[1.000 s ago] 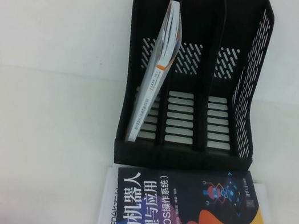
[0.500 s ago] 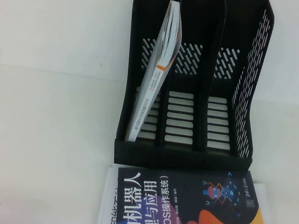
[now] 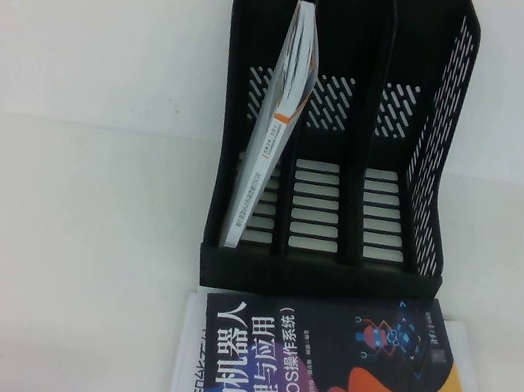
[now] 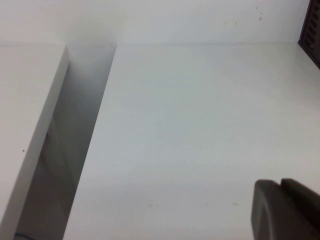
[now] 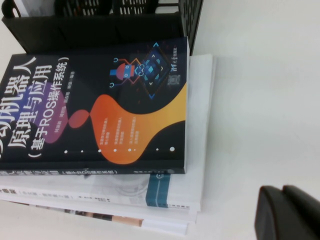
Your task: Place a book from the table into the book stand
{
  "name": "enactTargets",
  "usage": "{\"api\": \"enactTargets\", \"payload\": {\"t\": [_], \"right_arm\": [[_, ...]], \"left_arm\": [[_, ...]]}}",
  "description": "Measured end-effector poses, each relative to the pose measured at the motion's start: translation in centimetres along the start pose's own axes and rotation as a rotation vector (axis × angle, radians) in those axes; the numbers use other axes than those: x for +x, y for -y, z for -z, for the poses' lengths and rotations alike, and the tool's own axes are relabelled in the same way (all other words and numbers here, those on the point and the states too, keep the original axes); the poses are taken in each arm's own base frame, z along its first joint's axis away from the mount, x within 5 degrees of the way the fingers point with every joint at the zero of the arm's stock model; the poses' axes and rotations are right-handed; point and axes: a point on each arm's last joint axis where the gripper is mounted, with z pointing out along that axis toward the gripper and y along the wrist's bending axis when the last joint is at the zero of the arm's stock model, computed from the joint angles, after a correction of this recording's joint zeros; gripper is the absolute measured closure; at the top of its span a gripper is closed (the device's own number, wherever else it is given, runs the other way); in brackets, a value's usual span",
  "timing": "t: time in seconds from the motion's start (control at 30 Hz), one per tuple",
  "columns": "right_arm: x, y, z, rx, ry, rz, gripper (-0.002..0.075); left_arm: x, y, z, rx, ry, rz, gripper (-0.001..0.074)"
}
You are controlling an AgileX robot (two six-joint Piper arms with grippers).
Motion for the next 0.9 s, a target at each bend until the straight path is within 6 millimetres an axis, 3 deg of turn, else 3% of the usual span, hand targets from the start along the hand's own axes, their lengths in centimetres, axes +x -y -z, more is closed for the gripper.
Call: {"api": "enactTargets", "payload": {"t": [0.53,0.67,0.9], "right_arm": [[-0.1,0.1,0.0,0.005,0.014,0.005,0.0727],[-0.5,0.8,0.5,0.079,0.132,0.082,0.0727],[-0.9,1.2,3.3,0.196,0.43,0.149,0.0727]], "left_arm": [[0.0,0.0,0.0,-0.001,-0.003,0.0,0.0737],[0.0,0.0,0.0,-0.001,-0.004,0.0,0.0737],[0.0,0.0,0.0,-0.001,-0.004,0.0,0.0737]]}}
